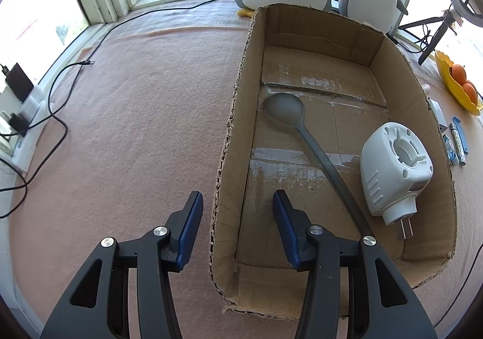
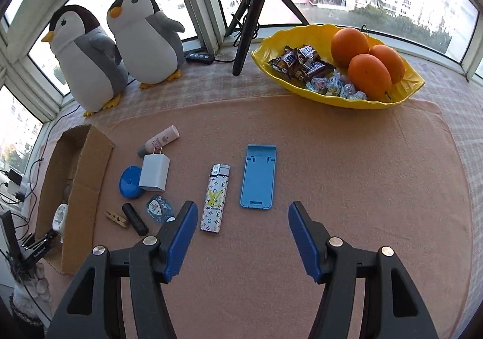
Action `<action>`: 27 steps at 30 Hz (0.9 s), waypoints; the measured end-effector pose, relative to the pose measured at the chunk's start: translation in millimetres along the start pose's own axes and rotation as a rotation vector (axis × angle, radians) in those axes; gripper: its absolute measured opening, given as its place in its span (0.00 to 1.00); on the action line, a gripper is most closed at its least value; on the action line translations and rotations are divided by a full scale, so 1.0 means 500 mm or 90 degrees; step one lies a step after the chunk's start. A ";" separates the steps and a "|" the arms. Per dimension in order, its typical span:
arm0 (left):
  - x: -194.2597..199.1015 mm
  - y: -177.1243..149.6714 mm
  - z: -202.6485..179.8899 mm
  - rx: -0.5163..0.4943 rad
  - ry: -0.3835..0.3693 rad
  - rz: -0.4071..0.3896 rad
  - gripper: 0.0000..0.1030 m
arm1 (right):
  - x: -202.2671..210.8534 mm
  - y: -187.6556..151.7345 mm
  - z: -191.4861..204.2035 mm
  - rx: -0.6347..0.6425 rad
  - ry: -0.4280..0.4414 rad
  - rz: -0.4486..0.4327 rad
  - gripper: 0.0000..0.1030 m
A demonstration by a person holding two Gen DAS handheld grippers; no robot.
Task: Organize rigid objects
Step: 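Move the right tool to the blue phone stand and grasp it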
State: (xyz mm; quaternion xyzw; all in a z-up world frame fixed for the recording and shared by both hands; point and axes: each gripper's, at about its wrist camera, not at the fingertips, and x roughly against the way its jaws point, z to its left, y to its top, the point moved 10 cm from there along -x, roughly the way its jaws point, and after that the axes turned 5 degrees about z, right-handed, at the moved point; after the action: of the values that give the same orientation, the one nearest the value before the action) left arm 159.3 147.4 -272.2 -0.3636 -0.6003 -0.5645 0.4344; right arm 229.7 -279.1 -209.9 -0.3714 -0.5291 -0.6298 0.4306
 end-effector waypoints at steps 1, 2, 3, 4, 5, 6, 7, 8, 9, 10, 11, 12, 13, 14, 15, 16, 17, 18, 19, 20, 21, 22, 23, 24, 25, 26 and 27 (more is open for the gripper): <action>0.000 0.000 0.000 0.000 0.001 0.000 0.46 | -0.013 0.002 -0.003 -0.003 0.002 0.005 0.57; 0.000 0.001 -0.001 0.000 0.002 0.000 0.46 | -0.025 0.005 -0.005 -0.005 0.005 0.013 0.57; 0.000 0.001 -0.001 0.000 0.003 0.001 0.46 | -0.038 0.007 -0.007 -0.008 0.006 0.020 0.57; 0.000 0.001 -0.001 0.001 0.004 0.001 0.46 | -0.051 0.010 -0.008 -0.011 0.008 0.028 0.57; 0.000 0.001 -0.001 0.002 0.004 0.001 0.46 | -0.063 0.013 -0.009 -0.013 0.009 0.036 0.57; 0.000 0.001 0.000 0.003 0.004 0.001 0.46 | -0.075 0.016 -0.011 -0.014 0.005 0.043 0.57; 0.001 0.000 -0.001 0.003 0.004 0.001 0.46 | -0.086 0.019 -0.013 -0.013 -0.001 0.049 0.57; 0.001 0.000 -0.001 0.004 0.004 0.002 0.46 | -0.097 0.021 -0.013 -0.013 -0.003 0.055 0.57; 0.001 0.000 -0.001 0.004 0.004 0.002 0.46 | -0.108 0.023 -0.015 -0.015 -0.004 0.062 0.57; 0.001 0.000 -0.001 0.004 0.004 0.002 0.46 | -0.117 0.025 -0.016 -0.016 -0.006 0.069 0.57; 0.001 0.000 -0.001 0.005 0.004 0.002 0.46 | -0.126 0.026 -0.017 -0.017 -0.008 0.076 0.57; 0.001 0.000 -0.001 0.006 0.003 0.002 0.46 | -0.134 0.027 -0.020 -0.018 -0.012 0.082 0.57; 0.000 0.000 -0.001 0.006 0.003 0.002 0.46 | -0.141 0.029 -0.024 -0.019 -0.018 0.085 0.57; 0.000 -0.001 0.000 0.007 0.003 0.002 0.46 | -0.147 0.031 -0.025 -0.020 -0.018 0.089 0.57; 0.000 -0.001 0.000 0.007 0.002 0.002 0.46 | -0.153 0.032 -0.026 -0.022 -0.015 0.094 0.57; 0.000 -0.001 0.000 0.007 0.002 0.002 0.46 | -0.158 0.033 -0.027 -0.025 -0.012 0.098 0.57; 0.000 -0.001 0.000 0.007 0.003 0.002 0.46 | -0.161 0.034 -0.028 -0.025 -0.012 0.100 0.57; 0.000 -0.001 0.000 0.007 0.003 0.003 0.47 | -0.164 0.035 -0.028 -0.023 -0.012 0.102 0.57; 0.000 -0.001 0.000 0.007 0.003 0.002 0.47 | -0.166 0.035 -0.027 -0.020 -0.014 0.105 0.57; 0.000 -0.001 0.001 0.007 0.005 0.002 0.48 | -0.169 0.036 -0.027 -0.017 -0.018 0.107 0.55; 0.000 -0.001 0.002 0.007 0.005 0.002 0.49 | -0.173 0.037 -0.026 -0.015 -0.020 0.111 0.54; 0.000 -0.001 0.003 0.008 0.005 0.003 0.50 | -0.177 0.039 -0.025 -0.015 -0.021 0.114 0.54; -0.001 -0.001 0.005 0.009 0.004 0.003 0.50 | -0.181 0.040 -0.026 -0.016 -0.023 0.118 0.53; -0.001 -0.001 0.006 0.010 0.004 0.003 0.51 | -0.185 0.041 -0.026 -0.016 -0.026 0.120 0.52; -0.001 -0.002 0.007 0.010 0.004 0.003 0.51 | -0.188 0.042 -0.027 -0.014 -0.030 0.121 0.51; -0.001 -0.002 0.007 0.010 0.004 0.003 0.51 | -0.189 0.043 -0.028 -0.012 -0.035 0.121 0.50; -0.001 -0.002 0.008 0.010 0.004 0.003 0.51 | -0.190 0.044 -0.029 -0.008 -0.040 0.122 0.49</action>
State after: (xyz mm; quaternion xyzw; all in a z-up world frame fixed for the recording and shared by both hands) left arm 158.3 151.1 -273.0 -0.3600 -0.6028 -0.5596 0.4404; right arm 283.5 -280.6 -292.3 -0.4426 -0.5006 -0.5770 0.4696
